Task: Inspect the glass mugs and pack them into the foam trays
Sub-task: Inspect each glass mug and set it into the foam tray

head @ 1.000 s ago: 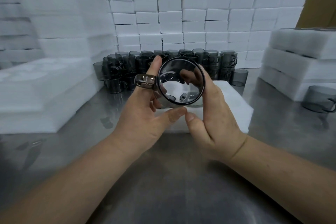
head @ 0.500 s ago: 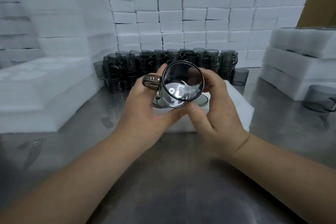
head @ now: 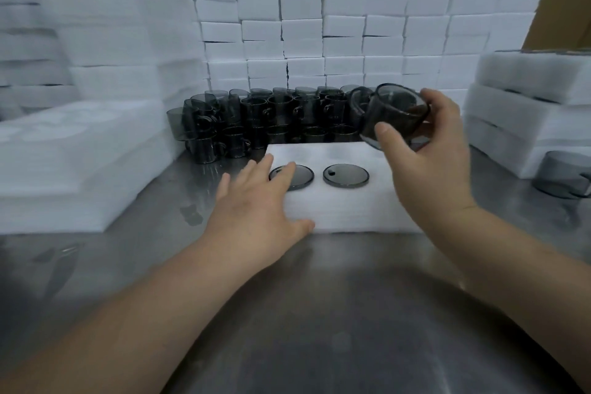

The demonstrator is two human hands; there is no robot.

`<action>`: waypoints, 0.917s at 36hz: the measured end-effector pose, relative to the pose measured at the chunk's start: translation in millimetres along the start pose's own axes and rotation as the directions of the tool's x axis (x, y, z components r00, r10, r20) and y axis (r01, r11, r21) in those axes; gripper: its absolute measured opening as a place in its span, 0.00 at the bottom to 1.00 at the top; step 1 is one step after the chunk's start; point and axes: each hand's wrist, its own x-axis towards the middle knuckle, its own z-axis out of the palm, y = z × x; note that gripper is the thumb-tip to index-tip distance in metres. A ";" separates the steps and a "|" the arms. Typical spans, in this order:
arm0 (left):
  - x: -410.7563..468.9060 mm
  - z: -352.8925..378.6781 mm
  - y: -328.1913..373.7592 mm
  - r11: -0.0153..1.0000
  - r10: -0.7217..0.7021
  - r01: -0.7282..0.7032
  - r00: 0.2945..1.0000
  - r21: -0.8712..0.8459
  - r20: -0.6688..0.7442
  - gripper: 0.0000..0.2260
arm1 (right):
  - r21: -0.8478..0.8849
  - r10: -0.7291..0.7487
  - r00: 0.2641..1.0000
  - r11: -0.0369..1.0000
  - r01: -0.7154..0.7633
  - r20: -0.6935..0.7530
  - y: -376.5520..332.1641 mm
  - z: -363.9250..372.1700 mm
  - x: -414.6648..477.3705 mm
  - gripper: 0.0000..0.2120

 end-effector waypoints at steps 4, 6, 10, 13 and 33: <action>-1.9 -3.1 0.7 1.000 -0.006 0.005 1.000 -0.015 -0.009 0.36 | -0.049 0.077 0.996 0.996 -0.078 -0.034 5.8 -8.1 11.7 0.17; -1.9 -3.7 1.3 1.000 -0.004 0.003 1.000 -0.021 -0.006 0.35 | -0.078 0.112 0.992 0.990 -0.116 -0.054 8.7 -11.1 15.5 0.13; -2.7 -4.9 1.9 0.999 -0.013 0.013 1.000 -0.036 0.008 0.35 | -0.090 0.185 0.981 0.978 -0.190 -0.057 15.0 -13.4 17.4 0.13; -3.3 -4.9 2.0 0.999 -0.016 0.016 1.000 -0.034 0.017 0.34 | -0.121 0.202 0.979 0.971 -0.204 -0.029 15.8 -12.6 14.8 0.15; -2.5 -4.1 1.7 0.999 -0.042 0.042 0.999 -0.013 0.030 0.33 | -0.285 0.115 0.988 0.955 -0.082 0.101 24.3 -27.9 2.0 0.25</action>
